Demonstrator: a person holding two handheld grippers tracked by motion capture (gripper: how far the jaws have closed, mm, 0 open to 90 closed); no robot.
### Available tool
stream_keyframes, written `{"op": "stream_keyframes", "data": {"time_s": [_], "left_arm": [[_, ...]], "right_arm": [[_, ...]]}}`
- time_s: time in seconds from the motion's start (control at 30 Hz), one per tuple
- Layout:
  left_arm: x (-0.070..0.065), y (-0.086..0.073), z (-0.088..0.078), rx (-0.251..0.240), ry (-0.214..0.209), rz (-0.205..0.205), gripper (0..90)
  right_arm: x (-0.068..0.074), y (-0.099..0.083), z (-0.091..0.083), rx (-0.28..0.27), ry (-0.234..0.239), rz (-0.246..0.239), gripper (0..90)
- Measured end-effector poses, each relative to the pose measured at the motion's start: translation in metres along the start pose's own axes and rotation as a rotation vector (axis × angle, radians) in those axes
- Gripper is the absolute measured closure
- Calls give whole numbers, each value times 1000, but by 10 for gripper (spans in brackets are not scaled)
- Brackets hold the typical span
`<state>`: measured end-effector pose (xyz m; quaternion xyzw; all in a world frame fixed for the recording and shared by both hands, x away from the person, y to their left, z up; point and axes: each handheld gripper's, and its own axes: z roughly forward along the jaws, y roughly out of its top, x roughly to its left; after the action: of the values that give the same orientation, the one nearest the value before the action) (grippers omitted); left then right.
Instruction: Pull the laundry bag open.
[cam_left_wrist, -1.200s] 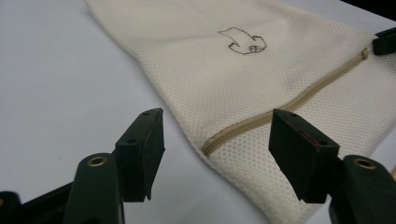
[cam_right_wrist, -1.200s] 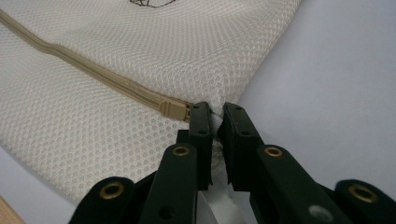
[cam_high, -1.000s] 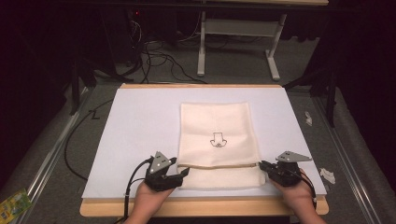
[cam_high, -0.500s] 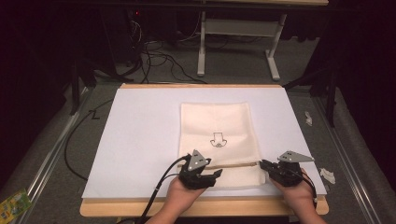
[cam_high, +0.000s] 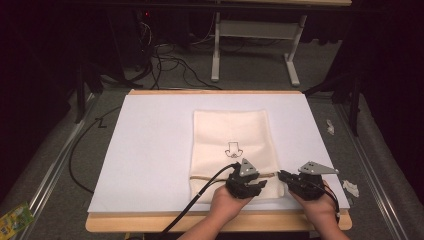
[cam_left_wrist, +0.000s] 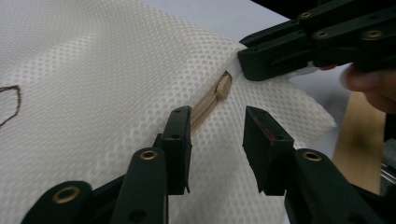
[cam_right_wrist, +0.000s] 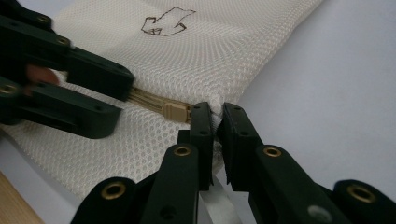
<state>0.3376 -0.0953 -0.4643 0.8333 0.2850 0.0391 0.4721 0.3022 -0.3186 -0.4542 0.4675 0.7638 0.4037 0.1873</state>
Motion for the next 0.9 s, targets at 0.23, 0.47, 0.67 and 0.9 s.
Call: {"op": "stream_keyframes", "data": {"time_s": [0.23, 0.47, 0.67, 0.9], "left_arm": [[-8, 2, 20, -28, -10, -46, 720], [-14, 3, 23, -66, 38, -49, 845], [-15, 3, 20, -63, 38, -34, 870], [-13, 2, 16, -49, 36, -24, 873]], "right_arm": [[2, 1, -2, -12, 10, -10, 849], [1, 2, -3, -22, 15, -8, 849], [2, 2, -2, -19, 17, -13, 849], [4, 2, -1, -11, 14, -11, 851]]}}
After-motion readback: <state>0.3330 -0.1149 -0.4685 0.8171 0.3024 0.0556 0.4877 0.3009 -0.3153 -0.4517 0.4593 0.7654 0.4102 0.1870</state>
